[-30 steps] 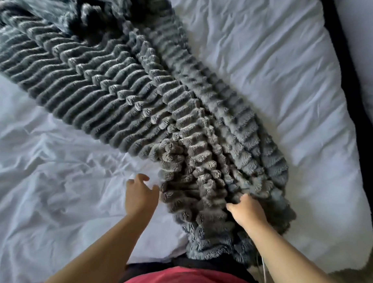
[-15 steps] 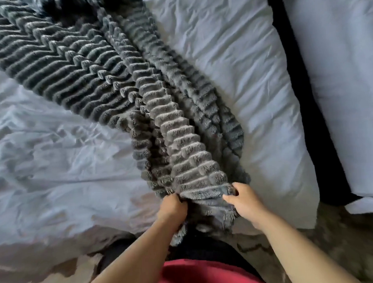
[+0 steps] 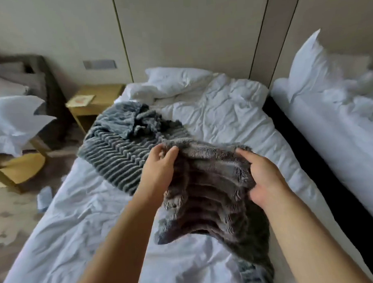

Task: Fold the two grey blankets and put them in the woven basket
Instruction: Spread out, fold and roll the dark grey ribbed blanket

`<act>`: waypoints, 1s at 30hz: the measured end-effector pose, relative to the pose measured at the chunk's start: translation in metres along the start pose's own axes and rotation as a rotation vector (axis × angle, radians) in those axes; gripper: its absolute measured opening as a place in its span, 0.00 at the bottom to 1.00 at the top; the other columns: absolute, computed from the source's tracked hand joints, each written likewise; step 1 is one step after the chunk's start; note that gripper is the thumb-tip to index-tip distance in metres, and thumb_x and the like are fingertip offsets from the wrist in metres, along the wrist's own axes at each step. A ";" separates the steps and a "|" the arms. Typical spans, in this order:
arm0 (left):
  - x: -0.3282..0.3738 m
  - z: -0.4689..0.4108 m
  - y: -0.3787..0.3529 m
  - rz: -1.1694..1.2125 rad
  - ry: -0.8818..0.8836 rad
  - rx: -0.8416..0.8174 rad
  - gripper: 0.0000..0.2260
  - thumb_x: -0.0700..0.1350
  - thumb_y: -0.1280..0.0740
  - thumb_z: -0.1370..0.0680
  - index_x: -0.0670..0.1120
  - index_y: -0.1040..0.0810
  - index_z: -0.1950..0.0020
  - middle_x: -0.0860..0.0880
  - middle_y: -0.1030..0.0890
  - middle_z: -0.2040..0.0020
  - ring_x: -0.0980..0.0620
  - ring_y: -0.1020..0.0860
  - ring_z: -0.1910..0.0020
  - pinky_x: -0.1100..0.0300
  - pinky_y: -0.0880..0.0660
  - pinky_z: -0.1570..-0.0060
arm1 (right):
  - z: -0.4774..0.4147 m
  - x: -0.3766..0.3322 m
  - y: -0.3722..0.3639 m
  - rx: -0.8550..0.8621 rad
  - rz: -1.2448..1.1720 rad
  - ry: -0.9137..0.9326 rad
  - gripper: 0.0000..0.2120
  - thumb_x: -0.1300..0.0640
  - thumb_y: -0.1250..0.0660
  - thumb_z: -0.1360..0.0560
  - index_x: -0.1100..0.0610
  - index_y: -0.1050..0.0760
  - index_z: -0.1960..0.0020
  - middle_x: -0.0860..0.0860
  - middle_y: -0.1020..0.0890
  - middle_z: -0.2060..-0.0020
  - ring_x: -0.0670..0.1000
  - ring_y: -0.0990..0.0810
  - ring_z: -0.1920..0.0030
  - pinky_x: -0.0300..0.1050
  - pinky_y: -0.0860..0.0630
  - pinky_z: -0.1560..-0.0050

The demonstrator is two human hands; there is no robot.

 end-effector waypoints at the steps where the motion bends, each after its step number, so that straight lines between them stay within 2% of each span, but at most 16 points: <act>1: 0.026 0.000 0.009 -0.095 -0.101 0.013 0.20 0.56 0.33 0.25 0.51 0.27 0.35 0.48 0.23 0.42 0.49 0.23 0.43 0.48 0.25 0.40 | 0.005 -0.017 -0.016 -0.038 -0.042 -0.007 0.09 0.56 0.33 0.26 0.60 0.16 0.54 0.60 0.14 0.57 0.60 0.15 0.59 0.57 0.18 0.58; 3: 0.066 0.011 0.021 -0.171 -0.267 -0.044 0.18 0.63 0.32 0.31 0.58 0.23 0.43 0.54 0.19 0.49 0.55 0.20 0.51 0.53 0.22 0.50 | 0.016 -0.049 -0.052 -0.160 -0.059 0.025 0.10 0.57 0.35 0.25 0.61 0.18 0.57 0.59 0.15 0.64 0.56 0.16 0.66 0.49 0.18 0.65; 4: 0.080 0.020 0.020 -0.151 -0.297 -0.147 0.20 0.68 0.32 0.35 0.59 0.22 0.48 0.55 0.17 0.55 0.57 0.19 0.56 0.56 0.22 0.56 | 0.023 -0.062 -0.071 -0.233 -0.050 0.046 0.10 0.57 0.35 0.25 0.61 0.18 0.59 0.58 0.16 0.66 0.55 0.17 0.69 0.46 0.19 0.68; 6: 0.092 0.035 0.012 -0.106 -0.268 -0.371 0.30 0.74 0.32 0.42 0.58 0.22 0.47 0.56 0.16 0.56 0.58 0.17 0.56 0.60 0.23 0.57 | 0.038 -0.083 -0.107 -0.402 -0.047 0.101 0.14 0.60 0.38 0.24 0.60 0.17 0.63 0.57 0.16 0.66 0.54 0.17 0.68 0.44 0.19 0.67; 8: 0.100 0.042 0.005 -0.123 -0.309 -0.438 0.29 0.68 0.27 0.40 0.55 0.22 0.45 0.54 0.15 0.53 0.58 0.17 0.53 0.60 0.21 0.53 | 0.054 -0.097 -0.137 -0.562 -0.018 0.174 0.15 0.65 0.40 0.24 0.59 0.15 0.60 0.57 0.16 0.62 0.53 0.16 0.63 0.44 0.18 0.62; 10: 0.110 0.035 0.010 -0.157 -0.391 -0.276 0.15 0.55 0.28 0.36 0.52 0.19 0.52 0.50 0.15 0.56 0.54 0.17 0.55 0.51 0.20 0.52 | 0.068 -0.103 -0.156 -0.666 0.082 0.233 0.15 0.68 0.42 0.24 0.59 0.18 0.50 0.56 0.16 0.57 0.51 0.17 0.58 0.43 0.19 0.56; 11: 0.113 0.029 0.016 -0.115 -0.374 -0.191 0.09 0.49 0.31 0.34 0.50 0.19 0.56 0.46 0.15 0.59 0.50 0.17 0.56 0.47 0.20 0.52 | 0.071 -0.104 -0.160 -0.687 0.134 0.259 0.15 0.69 0.42 0.24 0.60 0.19 0.47 0.56 0.16 0.55 0.51 0.17 0.56 0.41 0.20 0.55; 13: 0.116 0.017 0.023 0.042 -0.245 -0.137 0.07 0.41 0.35 0.30 0.49 0.18 0.59 0.43 0.15 0.61 0.43 0.17 0.57 0.44 0.20 0.54 | 0.069 -0.107 -0.155 -0.637 0.194 0.327 0.15 0.70 0.42 0.24 0.59 0.20 0.48 0.55 0.16 0.53 0.51 0.17 0.52 0.40 0.21 0.52; 15: 0.115 0.005 0.032 0.197 -0.088 -0.113 0.09 0.36 0.37 0.25 0.46 0.18 0.59 0.43 0.15 0.62 0.44 0.16 0.61 0.51 0.19 0.63 | 0.059 -0.103 -0.138 -0.487 0.247 0.379 0.15 0.72 0.42 0.26 0.58 0.19 0.53 0.55 0.16 0.55 0.53 0.19 0.50 0.43 0.24 0.49; 17: 0.115 -0.003 0.036 0.356 0.044 -0.118 0.08 0.37 0.38 0.23 0.42 0.19 0.53 0.42 0.15 0.62 0.45 0.15 0.63 0.55 0.20 0.66 | 0.049 -0.088 -0.116 -0.389 0.324 0.382 0.19 0.75 0.43 0.29 0.57 0.20 0.53 0.53 0.15 0.55 0.53 0.19 0.50 0.42 0.24 0.51; 20: 0.119 -0.006 0.036 0.600 0.223 -0.188 0.09 0.43 0.37 0.22 0.39 0.21 0.50 0.40 0.15 0.62 0.43 0.16 0.64 0.54 0.21 0.66 | 0.050 -0.041 -0.111 -0.632 0.360 0.289 0.28 0.78 0.39 0.32 0.54 0.25 0.40 0.54 0.18 0.45 0.52 0.19 0.44 0.42 0.22 0.50; 22: 0.125 -0.008 0.031 0.734 0.266 -0.270 0.12 0.47 0.38 0.21 0.38 0.21 0.54 0.41 0.17 0.67 0.46 0.17 0.70 0.56 0.22 0.72 | 0.055 -0.013 -0.115 -0.728 0.518 0.304 0.35 0.72 0.29 0.35 0.49 0.32 0.34 0.50 0.19 0.41 0.49 0.21 0.41 0.39 0.23 0.45; 24: 0.128 -0.011 0.028 0.881 0.289 -0.328 0.16 0.51 0.40 0.19 0.38 0.22 0.51 0.41 0.16 0.65 0.46 0.16 0.68 0.56 0.21 0.70 | 0.043 0.002 -0.112 -0.583 0.768 0.458 0.30 0.66 0.27 0.36 0.47 0.29 0.39 0.47 0.17 0.48 0.45 0.20 0.45 0.35 0.25 0.46; 26: 0.123 -0.010 0.026 0.973 0.312 -0.362 0.22 0.56 0.40 0.20 0.38 0.23 0.43 0.37 0.15 0.56 0.41 0.15 0.58 0.49 0.21 0.59 | 0.029 -0.001 -0.101 -0.257 0.948 0.578 0.12 0.64 0.31 0.31 0.48 0.24 0.55 0.45 0.19 0.63 0.47 0.20 0.55 0.41 0.27 0.51; 28: 0.109 -0.011 0.025 1.013 0.348 -0.377 0.27 0.60 0.38 0.23 0.39 0.25 0.37 0.34 0.19 0.45 0.36 0.19 0.46 0.40 0.25 0.47 | 0.016 -0.004 -0.080 0.001 0.871 0.521 0.10 0.64 0.36 0.27 0.51 0.23 0.63 0.47 0.21 0.69 0.51 0.24 0.61 0.46 0.28 0.56; 30: 0.092 -0.011 0.022 1.006 0.376 -0.437 0.29 0.62 0.36 0.25 0.40 0.26 0.34 0.35 0.21 0.39 0.35 0.23 0.39 0.38 0.31 0.37 | 0.011 -0.005 -0.065 0.094 0.727 0.463 0.09 0.63 0.39 0.25 0.56 0.20 0.58 0.50 0.18 0.64 0.51 0.22 0.60 0.46 0.28 0.58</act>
Point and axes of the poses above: each hand's wrist, its own z-axis away from the middle knuckle, its own y-axis out of the back of the hand, x = y × z, the point moved 6 cm from there along -z, towards the middle knuckle
